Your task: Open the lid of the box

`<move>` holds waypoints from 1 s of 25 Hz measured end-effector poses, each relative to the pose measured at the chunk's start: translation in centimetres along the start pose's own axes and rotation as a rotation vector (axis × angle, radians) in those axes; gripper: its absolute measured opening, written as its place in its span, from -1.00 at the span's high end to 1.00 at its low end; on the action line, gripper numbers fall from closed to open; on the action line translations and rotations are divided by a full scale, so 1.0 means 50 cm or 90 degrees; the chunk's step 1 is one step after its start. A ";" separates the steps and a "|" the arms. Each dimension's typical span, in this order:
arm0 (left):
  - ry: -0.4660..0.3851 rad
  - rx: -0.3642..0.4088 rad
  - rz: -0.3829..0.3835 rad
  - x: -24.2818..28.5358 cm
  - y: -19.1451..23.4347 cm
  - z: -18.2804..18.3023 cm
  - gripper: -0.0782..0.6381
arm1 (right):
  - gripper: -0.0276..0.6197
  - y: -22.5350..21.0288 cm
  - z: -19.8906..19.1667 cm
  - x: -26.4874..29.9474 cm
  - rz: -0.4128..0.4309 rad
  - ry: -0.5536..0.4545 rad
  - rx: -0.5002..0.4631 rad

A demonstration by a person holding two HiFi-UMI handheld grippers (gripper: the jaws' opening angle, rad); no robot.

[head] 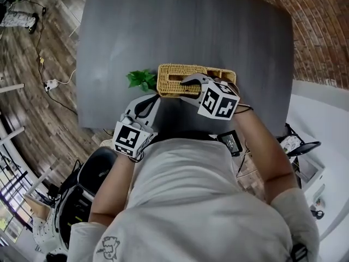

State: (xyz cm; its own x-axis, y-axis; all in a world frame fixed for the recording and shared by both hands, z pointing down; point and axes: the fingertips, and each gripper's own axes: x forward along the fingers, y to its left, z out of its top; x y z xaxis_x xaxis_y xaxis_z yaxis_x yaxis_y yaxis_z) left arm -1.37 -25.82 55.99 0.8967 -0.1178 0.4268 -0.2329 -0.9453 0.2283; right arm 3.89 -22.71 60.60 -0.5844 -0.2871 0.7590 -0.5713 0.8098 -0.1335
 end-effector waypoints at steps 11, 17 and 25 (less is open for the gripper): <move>-0.006 0.007 0.006 0.019 0.011 0.033 0.75 | 0.76 -0.107 0.072 -0.088 -0.060 -0.017 -0.048; -0.002 0.006 0.010 0.039 0.028 0.044 0.75 | 0.79 -0.188 0.083 -0.104 -0.098 -0.008 -0.071; 0.006 -0.005 0.021 0.059 0.054 0.040 0.75 | 0.74 -0.272 0.078 -0.099 -0.128 -0.036 -0.058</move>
State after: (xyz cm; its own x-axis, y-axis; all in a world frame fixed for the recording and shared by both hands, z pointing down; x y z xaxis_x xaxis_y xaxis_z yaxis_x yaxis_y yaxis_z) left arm 1.41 -29.33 56.12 0.8850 -0.1465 0.4420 -0.2657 -0.9384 0.2208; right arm 12.34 -34.30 56.17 -0.4969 -0.4743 0.7267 -0.6272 0.7751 0.0769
